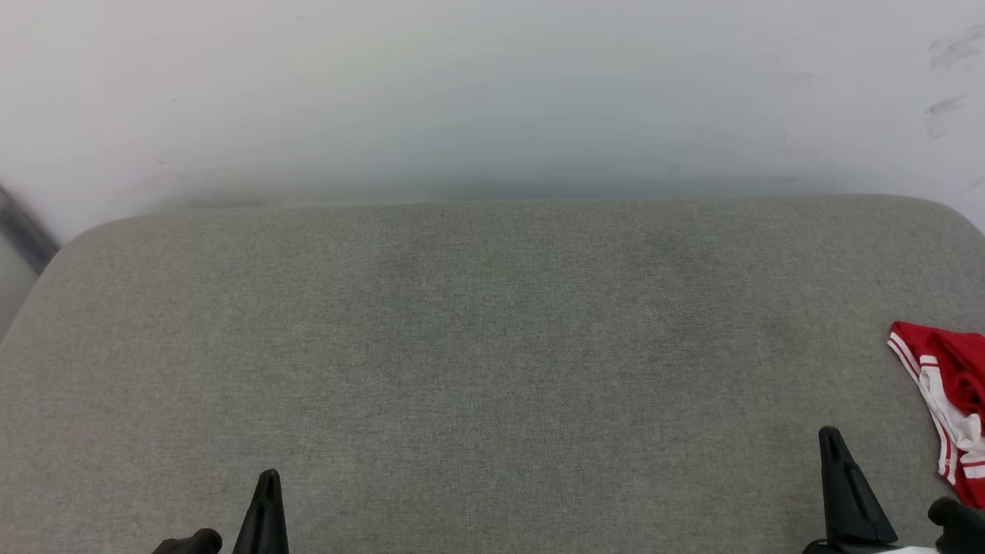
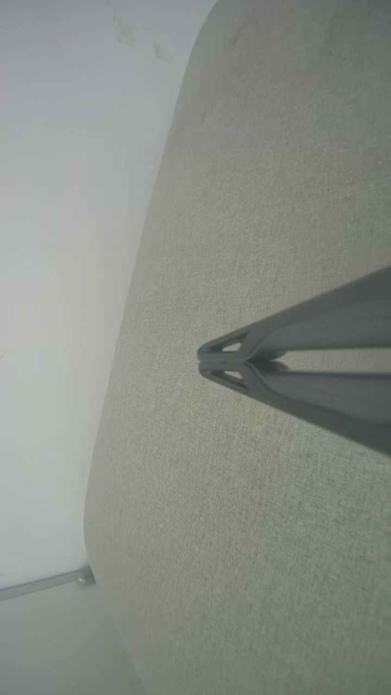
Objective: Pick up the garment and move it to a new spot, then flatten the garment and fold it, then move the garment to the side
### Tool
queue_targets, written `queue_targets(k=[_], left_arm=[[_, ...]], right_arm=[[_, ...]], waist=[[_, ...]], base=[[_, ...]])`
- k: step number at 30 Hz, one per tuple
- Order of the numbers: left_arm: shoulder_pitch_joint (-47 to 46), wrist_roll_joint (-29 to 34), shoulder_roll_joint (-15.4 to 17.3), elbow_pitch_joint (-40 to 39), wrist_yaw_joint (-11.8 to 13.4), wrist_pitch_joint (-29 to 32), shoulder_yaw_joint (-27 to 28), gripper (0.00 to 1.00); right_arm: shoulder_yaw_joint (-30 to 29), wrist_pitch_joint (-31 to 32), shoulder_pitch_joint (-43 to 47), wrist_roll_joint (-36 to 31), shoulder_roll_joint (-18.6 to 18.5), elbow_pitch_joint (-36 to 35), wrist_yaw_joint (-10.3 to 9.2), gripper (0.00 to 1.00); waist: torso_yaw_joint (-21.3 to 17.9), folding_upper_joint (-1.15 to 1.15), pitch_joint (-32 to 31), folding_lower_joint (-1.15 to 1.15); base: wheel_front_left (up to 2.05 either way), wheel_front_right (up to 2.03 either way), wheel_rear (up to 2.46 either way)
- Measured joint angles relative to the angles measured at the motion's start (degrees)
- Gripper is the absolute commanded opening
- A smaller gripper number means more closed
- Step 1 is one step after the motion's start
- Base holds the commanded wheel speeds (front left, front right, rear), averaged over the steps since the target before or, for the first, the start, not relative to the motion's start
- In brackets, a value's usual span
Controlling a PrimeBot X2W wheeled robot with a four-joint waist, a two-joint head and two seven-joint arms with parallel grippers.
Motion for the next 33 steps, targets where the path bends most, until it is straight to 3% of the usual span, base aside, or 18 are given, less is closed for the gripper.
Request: queue_targets(k=[33], left_arm=[[-7.41,-32.03,1.38,5.31,-4.01,5.98,0.96,0.0]], right_arm=[[0.16,6.2,-6.5,29.73,-1.01,4.32,-0.01,0.0]], waist=[[-0.47,0.0,0.35,0.0]], base=[[0.0,0.0,0.0]])
